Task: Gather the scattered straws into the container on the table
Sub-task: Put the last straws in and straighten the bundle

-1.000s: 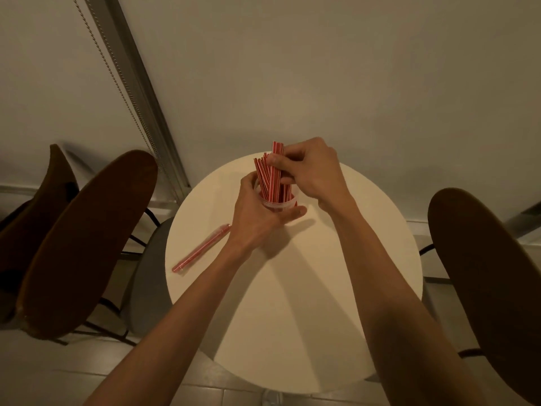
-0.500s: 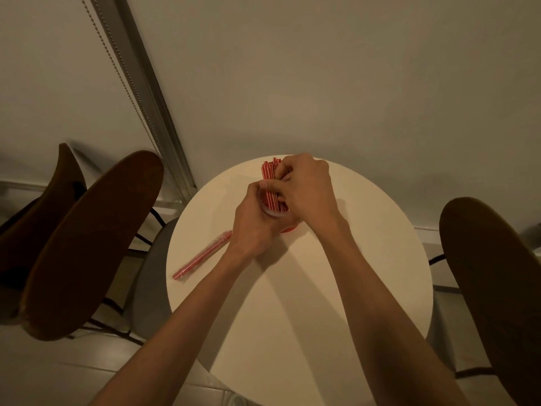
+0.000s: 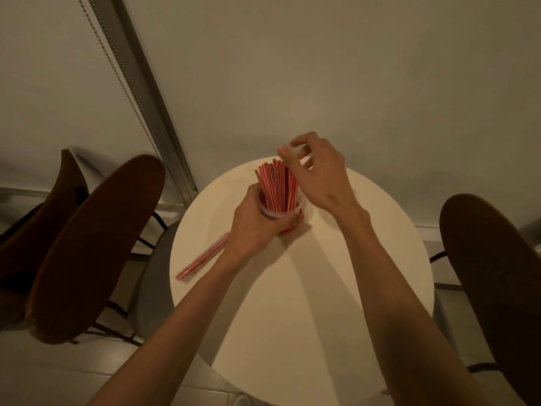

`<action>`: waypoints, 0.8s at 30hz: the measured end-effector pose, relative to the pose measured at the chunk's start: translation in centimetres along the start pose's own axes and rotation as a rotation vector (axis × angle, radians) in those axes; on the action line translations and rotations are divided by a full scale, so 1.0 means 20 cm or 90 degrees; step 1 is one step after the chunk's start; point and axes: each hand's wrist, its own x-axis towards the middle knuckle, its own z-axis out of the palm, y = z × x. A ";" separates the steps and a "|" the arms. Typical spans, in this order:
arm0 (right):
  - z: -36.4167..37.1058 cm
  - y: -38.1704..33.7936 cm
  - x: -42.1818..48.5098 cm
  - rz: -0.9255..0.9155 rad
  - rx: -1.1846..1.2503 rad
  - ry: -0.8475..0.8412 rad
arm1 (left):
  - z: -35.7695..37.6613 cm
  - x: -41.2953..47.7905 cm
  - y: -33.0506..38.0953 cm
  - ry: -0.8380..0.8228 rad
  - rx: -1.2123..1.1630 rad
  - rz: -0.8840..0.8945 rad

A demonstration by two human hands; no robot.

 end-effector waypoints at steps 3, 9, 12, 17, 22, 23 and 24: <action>0.07 -0.03 0.05 -0.079 -0.138 -0.136 | -0.01 0.01 0.00 -0.014 -0.009 0.002; 0.16 -0.08 0.15 -0.285 -0.309 -0.218 | -0.01 0.03 -0.02 -0.027 -0.001 0.014; 0.18 -0.05 0.18 -0.311 -0.287 -0.222 | -0.01 0.03 -0.03 -0.035 0.007 0.014; 0.18 0.00 0.23 -0.249 -0.084 -0.174 | -0.01 0.02 -0.05 -0.035 0.008 0.015; 0.16 0.00 0.24 -0.255 -0.130 -0.194 | -0.01 0.02 -0.04 -0.035 0.018 0.016; 0.17 0.00 0.23 -0.266 -0.186 -0.201 | -0.01 0.02 -0.04 -0.034 0.018 0.013; 0.17 -0.01 0.22 -0.275 -0.225 -0.201 | -0.01 0.02 -0.04 -0.033 0.018 0.009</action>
